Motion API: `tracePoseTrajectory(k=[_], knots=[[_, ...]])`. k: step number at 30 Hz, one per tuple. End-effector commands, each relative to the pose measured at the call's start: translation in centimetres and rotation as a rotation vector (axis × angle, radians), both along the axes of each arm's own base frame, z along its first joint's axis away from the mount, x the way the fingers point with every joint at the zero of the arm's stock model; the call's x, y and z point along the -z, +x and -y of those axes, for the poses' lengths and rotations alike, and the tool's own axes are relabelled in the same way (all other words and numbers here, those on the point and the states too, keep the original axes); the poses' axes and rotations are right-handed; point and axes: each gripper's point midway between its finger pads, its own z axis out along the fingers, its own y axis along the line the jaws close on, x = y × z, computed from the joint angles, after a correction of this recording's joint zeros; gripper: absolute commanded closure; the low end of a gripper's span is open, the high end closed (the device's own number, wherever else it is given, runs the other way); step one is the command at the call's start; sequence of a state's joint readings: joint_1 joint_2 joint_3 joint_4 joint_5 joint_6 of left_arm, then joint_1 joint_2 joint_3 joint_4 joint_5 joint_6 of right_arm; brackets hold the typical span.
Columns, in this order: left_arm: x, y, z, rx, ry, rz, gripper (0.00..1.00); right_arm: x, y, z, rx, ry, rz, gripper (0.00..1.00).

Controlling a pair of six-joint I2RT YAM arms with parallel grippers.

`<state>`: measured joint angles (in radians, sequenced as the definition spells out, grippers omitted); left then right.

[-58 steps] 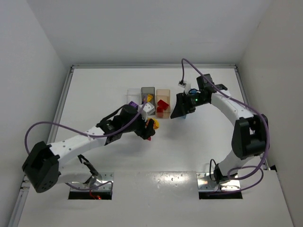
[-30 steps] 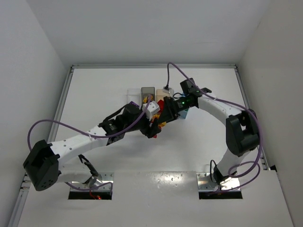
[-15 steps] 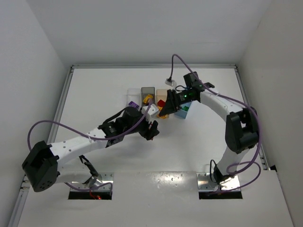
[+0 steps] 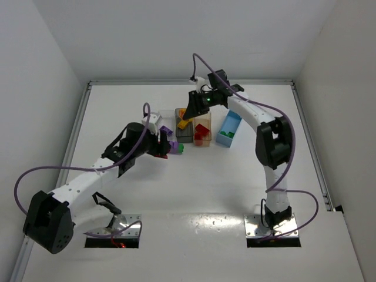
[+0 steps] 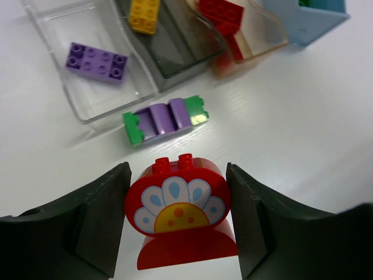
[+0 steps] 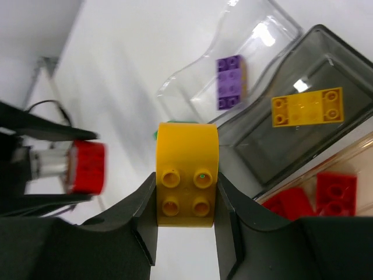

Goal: Sort the legos into containers by color

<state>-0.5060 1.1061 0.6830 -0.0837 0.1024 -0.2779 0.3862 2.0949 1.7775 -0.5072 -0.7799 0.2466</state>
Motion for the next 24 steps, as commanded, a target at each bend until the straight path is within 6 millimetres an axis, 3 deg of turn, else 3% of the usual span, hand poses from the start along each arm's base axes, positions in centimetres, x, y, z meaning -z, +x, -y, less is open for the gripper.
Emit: tracePoseTrajectory(k=[1, 2, 5, 7, 8, 9, 11, 13, 14, 16, 19, 20, 21, 22, 24], knots=[[-3.3, 2.1, -2.0, -0.124, -0.092, 0.035, 0.97, 0.5, 2.7, -1.6, 0.063, -0.083, 0.103, 0.99], [-3.4, 2.4, -2.4, -0.146, -0.103, 0.028, 0.97, 2.4, 3.1, -1.4, 0.076, -0.113, 0.080, 0.99], [-4.5, 3.1, -3.1, -0.173, -0.147, 0.030, 0.97, 4.3, 3.6, -1.9, 0.070, -0.170, 0.103, 0.92], [-4.8, 3.4, -3.1, -0.180, -0.163, 0.024, 0.97, 5.6, 3.6, -2.0, 0.059, -0.203, 0.107, 0.75], [-5.7, 3.9, -3.4, -0.197, -0.183, 0.039, 0.97, 5.7, 3.3, -2.4, 0.048, -0.211, 0.118, 0.53], [-5.8, 4.1, -3.3, -0.197, -0.183, 0.040, 0.97, 6.2, 3.4, -2.3, 0.047, -0.224, 0.120, 0.45], [-6.0, 4.5, -3.8, -0.235, -0.220, 0.030, 0.97, 6.5, 3.2, -2.9, 0.040, -0.247, 0.140, 0.32], [-5.7, 4.9, -4.4, -0.277, -0.238, 0.009, 0.97, 5.4, 2.7, -3.2, 0.037, -0.245, 0.161, 0.28], [-5.8, 5.2, -4.8, -0.319, -0.270, -0.007, 0.97, 5.9, 2.3, -2.7, 0.038, -0.265, 0.158, 0.21], [-5.9, 5.9, -5.8, -0.393, -0.292, -0.014, 0.98, 5.1, 1.6, -2.7, 0.036, -0.267, 0.168, 0.19], [-6.5, 6.8, -7.7, -0.531, -0.338, -0.019, 0.98, 2.0, 0.1, -2.7, 0.030, -0.209, 0.183, 0.19], [-6.3, 6.7, -7.8, -0.552, -0.345, -0.033, 0.98, 0.8, -0.2, -2.9, 0.031, -0.175, 0.197, 0.19], [-6.2, 7.0, -8.2, -0.587, -0.366, -0.050, 0.98, -2.0, -0.9, -3.1, 0.045, -0.116, 0.210, 0.19], [-6.2, 7.2, -8.7, -0.614, -0.374, -0.049, 0.98, -1.9, -2.4, -3.2, 0.025, -0.077, 0.172, 0.19], [-6.0, 7.3, -9.2, -0.655, -0.392, -0.074, 0.98, -5.7, -3.7, -4.7, 0.025, 0.074, 0.176, 0.18]])
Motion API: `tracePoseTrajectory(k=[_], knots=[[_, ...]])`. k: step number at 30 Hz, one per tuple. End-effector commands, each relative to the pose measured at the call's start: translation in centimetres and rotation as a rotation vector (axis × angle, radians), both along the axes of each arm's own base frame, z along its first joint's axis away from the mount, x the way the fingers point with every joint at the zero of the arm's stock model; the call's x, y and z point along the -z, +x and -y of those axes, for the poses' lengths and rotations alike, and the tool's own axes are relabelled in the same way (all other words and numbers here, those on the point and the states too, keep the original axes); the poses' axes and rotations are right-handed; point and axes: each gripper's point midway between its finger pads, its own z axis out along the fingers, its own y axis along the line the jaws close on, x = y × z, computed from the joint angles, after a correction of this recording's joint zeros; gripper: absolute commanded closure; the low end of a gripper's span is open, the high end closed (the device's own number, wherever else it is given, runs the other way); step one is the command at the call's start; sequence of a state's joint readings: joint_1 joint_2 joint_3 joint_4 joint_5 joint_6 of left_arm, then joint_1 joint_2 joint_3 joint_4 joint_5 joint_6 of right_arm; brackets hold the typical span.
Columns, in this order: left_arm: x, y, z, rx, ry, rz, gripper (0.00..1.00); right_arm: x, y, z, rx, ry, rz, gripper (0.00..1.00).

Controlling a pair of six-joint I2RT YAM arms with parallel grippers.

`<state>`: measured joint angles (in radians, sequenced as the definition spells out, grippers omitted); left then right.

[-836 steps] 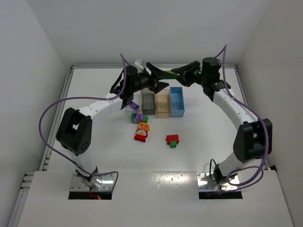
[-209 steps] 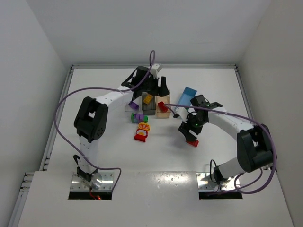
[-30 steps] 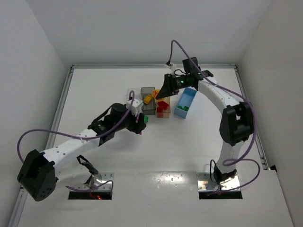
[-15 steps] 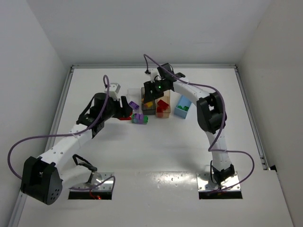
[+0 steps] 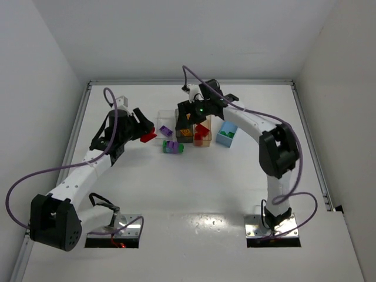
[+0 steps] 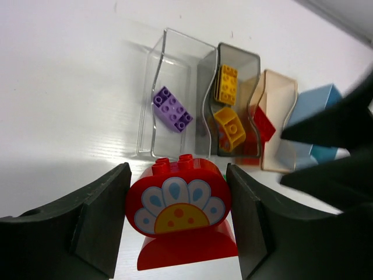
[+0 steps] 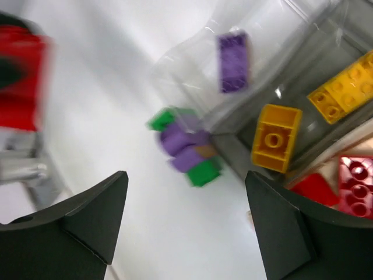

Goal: Sort the legos into containers by color

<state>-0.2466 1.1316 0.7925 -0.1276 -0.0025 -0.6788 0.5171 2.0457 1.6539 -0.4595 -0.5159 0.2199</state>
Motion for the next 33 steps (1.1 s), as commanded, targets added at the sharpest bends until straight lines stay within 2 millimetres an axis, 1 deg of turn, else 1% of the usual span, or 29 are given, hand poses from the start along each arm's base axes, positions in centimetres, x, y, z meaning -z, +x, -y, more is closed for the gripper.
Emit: tracePoseTrajectory(k=[1, 2, 3, 4, 5, 7, 8, 9, 10, 11, 12, 13, 14, 15, 16, 17, 18, 19, 20, 22, 23, 24, 25, 26, 27, 28, 31, 32, 33], knots=[[-2.3, 1.5, -1.7, -0.144, -0.094, 0.025, 0.98, -9.3, -1.2, -2.7, -0.006, 0.284, 0.077, 0.18], [-2.1, 1.4, -1.7, -0.149, -0.099, 0.013, 0.98, -10.3, -2.3, -3.8, -0.020, 0.341, 0.039, 0.18], [-1.8, 1.6, -2.1, -0.169, -0.109, 0.003, 0.98, -10.8, -3.1, -4.7, -0.035, 0.365, 0.016, 0.18], [-1.6, 1.7, -2.8, -0.193, -0.101, -0.003, 0.98, -10.7, -3.9, -5.7, -0.053, 0.380, -0.010, 0.18], [-1.6, 1.7, -2.8, -0.197, -0.109, -0.005, 0.98, -11.2, -4.1, -6.3, -0.059, 0.401, -0.005, 0.18], [-1.8, 1.9, -3.7, -0.227, -0.105, -0.003, 0.98, -11.2, -4.6, -7.8, -0.066, 0.410, -0.025, 0.18], [-1.7, 1.8, -3.7, -0.232, -0.112, -0.014, 0.98, -10.3, -4.2, -8.5, -0.047, 0.404, -0.045, 0.18], [-1.7, 1.8, -4.0, -0.247, -0.124, -0.015, 0.98, -10.7, -3.7, -9.2, -0.040, 0.407, -0.025, 0.18], [-1.7, 1.9, -4.5, -0.267, -0.132, -0.015, 0.98, -10.4, -3.7, -9.9, -0.031, 0.405, -0.038, 0.18], [-1.8, 2.0, -4.5, -0.271, -0.140, -0.016, 0.98, -10.7, -3.2, -10.3, -0.027, 0.417, -0.036, 0.18], [-1.8, 2.0, -4.8, -0.281, -0.157, -0.019, 0.98, -9.3, -2.9, -10.7, -0.009, 0.408, -0.080, 0.18], [-1.8, 2.1, -5.1, -0.283, -0.162, -0.020, 0.98, -9.0, -2.5, -11.0, -0.004, 0.409, -0.089, 0.18], [-2.2, 2.2, -5.1, -0.283, -0.164, -0.012, 0.98, -9.1, -2.6, -11.7, -0.016, 0.413, -0.086, 0.18], [-2.3, 2.3, -5.5, -0.300, -0.174, -0.012, 0.98, -8.7, -2.5, -11.8, -0.010, 0.415, -0.096, 0.18], [-2.7, 2.4, -5.7, -0.301, -0.180, -0.004, 0.98, -8.7, -2.2, -12.0, -0.012, 0.423, -0.087, 0.18], [-2.7, 2.4, -5.7, -0.301, -0.180, -0.004, 0.98, -8.5, -2.6, -12.7, -0.024, 0.421, -0.090, 0.18], [-3.0, 2.4, -5.7, -0.301, -0.182, 0.005, 0.98, -8.5, -2.6, -12.7, -0.024, 0.421, -0.091, 0.18], [-3.0, 2.4, -6.1, -0.310, -0.182, 0.006, 0.98, -8.0, -2.5, -12.7, -0.023, 0.416, -0.098, 0.18], [-3.4, 2.3, -5.9, -0.299, -0.189, 0.013, 0.98, -8.3, -2.6, -13.3, -0.034, 0.422, -0.091, 0.18], [-3.4, 2.3, -5.9, -0.303, -0.197, 0.012, 0.98, -8.2, -2.3, -13.6, -0.031, 0.428, -0.093, 0.18], [-2.9, 2.1, -5.7, -0.300, -0.206, -0.003, 0.98, -8.2, -2.7, -14.1, -0.042, 0.435, -0.107, 0.18], [-2.8, 2.1, -5.7, -0.300, -0.206, -0.003, 0.98, -7.9, -2.5, -14.3, -0.038, 0.439, -0.113, 0.18], [-2.5, 2.1, -5.7, -0.300, -0.206, -0.004, 0.98, -8.6, -2.3, -14.5, -0.043, 0.454, -0.096, 0.18], [-2.5, 2.1, -5.7, -0.300, -0.206, -0.004, 0.98, -8.6, -2.9, -15.1, -0.063, 0.457, -0.100, 0.18], [-2.5, 2.1, -6.0, -0.309, -0.206, -0.003, 0.98, -8.8, -3.0, -15.2, -0.070, 0.468, -0.104, 0.18], [-2.5, 2.1, -6.0, -0.309, -0.206, -0.003, 0.98, -8.9, -3.3, -15.8, -0.082, 0.474, -0.098, 0.18], [-2.0, 2.2, -6.0, -0.310, -0.204, -0.011, 0.98, -9.0, -3.2, -15.9, -0.084, 0.479, -0.091, 0.18], [-2.0, 2.2, -6.0, -0.314, -0.213, -0.012, 0.98, -9.5, -3.1, -16.0, -0.087, 0.486, -0.083, 0.18], [-2.1, 2.2, -5.8, -0.306, -0.216, -0.014, 0.98, -9.4, -3.1, -16.1, -0.096, 0.488, -0.087, 0.18]])
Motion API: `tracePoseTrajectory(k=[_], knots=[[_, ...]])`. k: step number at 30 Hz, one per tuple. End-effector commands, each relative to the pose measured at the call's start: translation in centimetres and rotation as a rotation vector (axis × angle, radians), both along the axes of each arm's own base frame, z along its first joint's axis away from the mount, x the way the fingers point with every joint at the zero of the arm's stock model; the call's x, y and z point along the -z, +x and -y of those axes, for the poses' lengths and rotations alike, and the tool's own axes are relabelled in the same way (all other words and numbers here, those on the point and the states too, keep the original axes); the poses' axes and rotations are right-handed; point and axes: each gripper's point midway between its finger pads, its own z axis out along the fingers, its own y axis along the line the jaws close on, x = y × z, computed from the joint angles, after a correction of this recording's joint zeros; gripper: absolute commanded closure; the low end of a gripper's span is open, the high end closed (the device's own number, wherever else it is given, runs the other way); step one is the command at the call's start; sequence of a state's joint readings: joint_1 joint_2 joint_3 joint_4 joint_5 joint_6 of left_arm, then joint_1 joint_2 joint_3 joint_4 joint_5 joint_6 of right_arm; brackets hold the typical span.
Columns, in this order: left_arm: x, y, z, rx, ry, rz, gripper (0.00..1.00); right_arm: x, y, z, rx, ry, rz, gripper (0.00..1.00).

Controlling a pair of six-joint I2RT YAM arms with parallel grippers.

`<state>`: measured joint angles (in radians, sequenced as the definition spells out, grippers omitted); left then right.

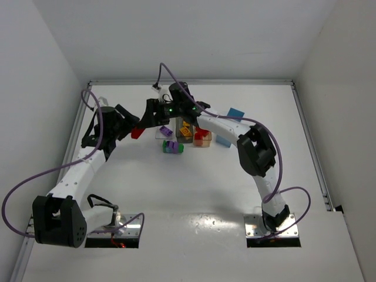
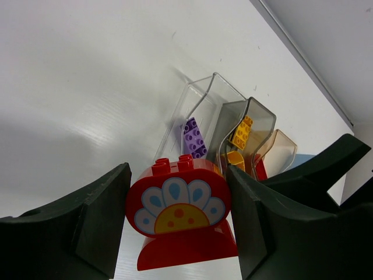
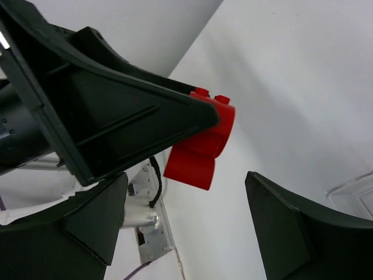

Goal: Sort the legos into containers by color

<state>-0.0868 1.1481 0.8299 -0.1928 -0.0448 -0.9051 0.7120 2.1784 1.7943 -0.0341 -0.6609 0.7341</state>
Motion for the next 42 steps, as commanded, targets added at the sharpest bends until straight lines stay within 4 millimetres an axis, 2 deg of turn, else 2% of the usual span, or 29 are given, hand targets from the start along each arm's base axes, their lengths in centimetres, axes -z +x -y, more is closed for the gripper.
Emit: tracePoseTrajectory(k=[1, 10, 12, 16, 17, 20, 22, 23, 26, 28, 30, 31, 34, 35, 36, 37, 39, 40, 42], knots=[[-1.5, 0.7, -0.1, -0.010, -0.036, 0.060, 0.98, -2.6, 0.0, -1.6, -0.032, 0.075, 0.054, 0.18], [-1.7, 0.9, 0.3, 0.001, -0.064, 0.067, 0.98, -1.4, 0.0, -2.4, -0.038, 0.068, 0.035, 0.19], [-1.9, 1.0, 0.5, 0.012, -0.070, 0.075, 0.98, -0.9, 0.1, -2.5, -0.038, 0.062, 0.028, 0.24], [-1.9, 0.9, 0.9, 0.028, -0.079, 0.074, 0.98, -0.3, 0.2, -2.4, -0.021, 0.060, 0.011, 0.43], [-1.9, 0.9, 0.9, 0.028, -0.079, 0.074, 0.98, -0.3, 0.4, -2.4, -0.007, 0.056, 0.015, 0.54], [-1.9, 0.9, 0.9, 0.028, -0.079, 0.074, 0.98, 0.0, 1.4, -2.1, 0.057, 0.024, 0.018, 0.69], [-2.3, 0.8, 0.9, 0.028, -0.079, 0.084, 0.98, 0.8, 1.4, -1.9, 0.064, 0.011, 0.022, 0.76], [-1.8, 0.7, 0.8, 0.028, -0.079, 0.074, 0.98, 0.1, 1.1, -1.9, 0.052, 0.022, 0.026, 0.83], [-2.3, 0.8, 0.2, 0.007, -0.063, 0.094, 0.98, -0.3, 0.2, -1.5, 0.005, 0.030, 0.066, 0.92], [-2.5, 1.2, -1.1, -0.032, -0.045, 0.107, 0.98, -1.1, -0.6, -0.8, -0.022, 0.031, 0.113, 0.98], [-2.8, 1.5, -2.6, -0.070, -0.043, 0.120, 0.98, -0.5, -1.5, 0.2, -0.063, -0.004, 0.165, 1.00], [-3.0, 1.6, -3.2, -0.085, -0.030, 0.133, 0.98, -1.6, -1.9, 0.6, -0.071, -0.001, 0.200, 1.00], [-4.0, 2.5, -4.7, -0.124, -0.028, 0.161, 0.98, -0.9, -3.2, 2.2, -0.101, -0.038, 0.246, 1.00], [-4.0, 2.5, -4.8, -0.124, -0.028, 0.161, 0.98, -2.1, -3.8, 2.8, -0.105, -0.033, 0.273, 1.00], [-4.5, 2.9, -5.2, -0.135, -0.027, 0.175, 0.98, -1.2, -4.5, 3.5, -0.116, -0.053, 0.276, 1.00], [-5.5, 3.2, -5.2, -0.130, -0.017, 0.201, 0.98, -1.2, -4.9, 3.9, -0.118, -0.059, 0.269, 1.00], [-5.3, 3.8, -5.1, -0.105, 0.002, 0.191, 0.98, -1.6, -4.8, 6.0, -0.087, -0.088, 0.305, 1.00], [-6.2, 4.2, -4.9, -0.085, 0.005, 0.214, 0.98, -1.7, -4.7, 6.8, -0.072, -0.103, 0.320, 1.00], [-6.0, 4.7, -3.5, -0.013, 0.004, 0.212, 1.00, -0.5, -3.6, 9.8, 0.003, -0.187, 0.325, 1.00]])
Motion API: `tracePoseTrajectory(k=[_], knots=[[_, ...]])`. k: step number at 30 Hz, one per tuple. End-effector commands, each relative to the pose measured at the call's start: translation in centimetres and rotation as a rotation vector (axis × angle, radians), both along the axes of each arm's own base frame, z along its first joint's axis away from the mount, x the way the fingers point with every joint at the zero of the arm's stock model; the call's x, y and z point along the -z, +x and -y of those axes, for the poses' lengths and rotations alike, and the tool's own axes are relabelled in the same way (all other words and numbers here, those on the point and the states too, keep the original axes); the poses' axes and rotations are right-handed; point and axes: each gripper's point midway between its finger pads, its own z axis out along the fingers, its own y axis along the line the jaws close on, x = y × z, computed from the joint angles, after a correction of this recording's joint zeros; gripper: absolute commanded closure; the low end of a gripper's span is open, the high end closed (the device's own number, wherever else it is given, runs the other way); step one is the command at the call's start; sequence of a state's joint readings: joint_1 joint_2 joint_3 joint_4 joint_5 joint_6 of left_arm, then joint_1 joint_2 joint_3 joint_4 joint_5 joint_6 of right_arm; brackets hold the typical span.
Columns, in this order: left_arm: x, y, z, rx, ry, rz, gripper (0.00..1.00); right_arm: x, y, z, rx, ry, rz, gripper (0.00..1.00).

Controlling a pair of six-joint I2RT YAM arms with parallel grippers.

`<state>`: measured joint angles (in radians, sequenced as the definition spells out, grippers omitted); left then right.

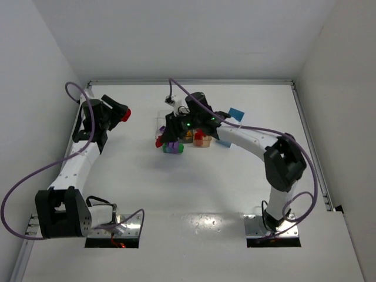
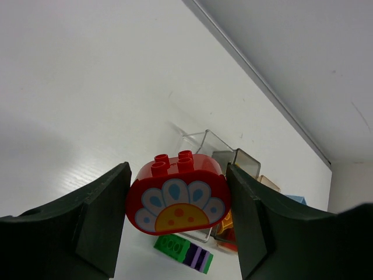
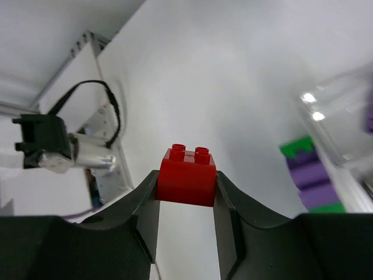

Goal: Sort the legos into containers by color

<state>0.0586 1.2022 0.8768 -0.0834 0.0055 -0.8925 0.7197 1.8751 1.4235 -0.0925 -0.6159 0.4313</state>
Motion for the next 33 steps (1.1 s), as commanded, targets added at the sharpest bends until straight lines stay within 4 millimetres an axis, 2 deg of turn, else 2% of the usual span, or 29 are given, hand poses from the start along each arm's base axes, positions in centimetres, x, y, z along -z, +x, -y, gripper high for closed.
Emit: tracePoseTrajectory(k=[1, 2, 4, 6, 9, 10, 11, 12, 13, 14, 15, 16, 18, 19, 20, 22, 23, 24, 26, 27, 28, 30, 31, 32, 33], knots=[[-3.8, 1.9, 2.1, 0.125, 0.042, 0.122, 1.00, -2.5, 2.5, 5.0, 0.108, -0.056, 0.177, 1.00], [-3.7, 2.0, 3.7, 0.187, 0.044, 0.130, 1.00, -1.0, 4.1, 7.6, 0.186, -0.113, 0.177, 1.00], [-4.3, 2.6, 5.8, 0.260, 0.082, 0.148, 1.00, 0.2, 5.4, 10.8, 0.249, -0.192, 0.206, 1.00], [-4.7, 3.1, 7.6, 0.333, 0.108, 0.160, 1.00, 1.6, 7.2, 14.9, 0.351, -0.276, 0.225, 1.00], [-5.5, 4.3, 10.6, 0.435, 0.146, 0.183, 1.00, 2.6, 8.5, 17.9, 0.388, -0.338, 0.244, 1.00], [-5.3, 4.5, 11.3, 0.454, 0.152, 0.165, 1.00, 3.6, 8.4, 18.1, 0.371, -0.343, 0.222, 1.00], [-6.5, 4.9, 12.6, 0.492, 0.164, 0.195, 1.00, 4.0, 8.3, 17.9, 0.359, -0.341, 0.210, 1.00], [-5.5, 5.4, 13.6, 0.528, 0.162, 0.171, 1.00, 4.5, 8.6, 18.3, 0.360, -0.354, 0.209, 1.00], [-5.5, 5.8, 14.1, 0.545, 0.175, 0.168, 1.00, 5.8, 8.5, 18.3, 0.340, -0.368, 0.193, 1.00], [-6.4, 6.1, 15.3, 0.577, 0.181, 0.193, 1.00, 6.3, 8.5, 18.3, 0.338, -0.374, 0.183, 1.00], [-5.3, 6.6, 16.1, 0.603, 0.183, 0.165, 0.98, 6.5, 8.7, 18.2, 0.337, -0.377, 0.179, 1.00], [-5.3, 7.0, 16.3, 0.612, 0.180, 0.166, 0.97, 7.4, 8.8, 18.0, 0.322, -0.382, 0.171, 1.00], [-5.4, 6.9, 18.4, 0.688, 0.181, 0.181, 0.90, 8.0, 8.9, 17.5, 0.310, -0.388, 0.163, 0.96], [-4.1, 7.3, 18.5, 0.695, 0.188, 0.156, 0.90, 8.1, 9.2, 17.4, 0.303, -0.391, 0.172, 0.87], [-4.5, 7.4, 19.3, 0.717, 0.183, 0.167, 0.89, 8.5, 9.5, 17.3, 0.302, -0.395, 0.167, 0.68], [-3.8, 7.4, 20.4, 0.758, 0.180, 0.160, 0.89, 8.5, 9.7, 17.0, 0.294, -0.403, 0.181, 0.56], [-2.9, 7.2, 21.8, 0.793, 0.172, 0.141, 0.89, 9.2, 9.8, 17.2, 0.302, -0.421, 0.174, 0.43], [-2.6, 7.4, 22.0, 0.806, 0.166, 0.136, 0.89, 9.3, 10.0, 17.4, 0.314, -0.432, 0.178, 0.40], [-1.8, 7.5, 23.1, 0.832, 0.159, 0.123, 0.89, 9.0, 10.3, 17.5, 0.323, -0.435, 0.189, 0.32], [-0.4, 7.5, 23.9, 0.850, 0.155, 0.092, 0.89, 8.8, 10.3, 17.7, 0.330, -0.443, 0.190, 0.22], [-0.6, 7.4, 24.9, 0.877, 0.149, 0.099, 0.89, 8.3, 10.4, 17.9, 0.343, -0.445, 0.203, 0.18], [0.4, 7.4, 25.8, 0.894, 0.146, 0.081, 0.89, 5.8, 10.6, 18.0, 0.366, -0.422, 0.253, 0.17], [0.7, 7.6, 26.8, 0.923, 0.152, 0.086, 0.89, 5.2, 10.5, 18.3, 0.376, -0.421, 0.265, 0.13], [0.9, 7.5, 27.5, 0.942, 0.147, 0.085, 0.89, 3.1, 10.4, 18.6, 0.404, -0.405, 0.294, 0.10], [1.2, 7.8, 27.7, 0.943, 0.146, 0.082, 0.89, 2.5, 10.2, 18.9, 0.417, -0.405, 0.308, 0.08]])
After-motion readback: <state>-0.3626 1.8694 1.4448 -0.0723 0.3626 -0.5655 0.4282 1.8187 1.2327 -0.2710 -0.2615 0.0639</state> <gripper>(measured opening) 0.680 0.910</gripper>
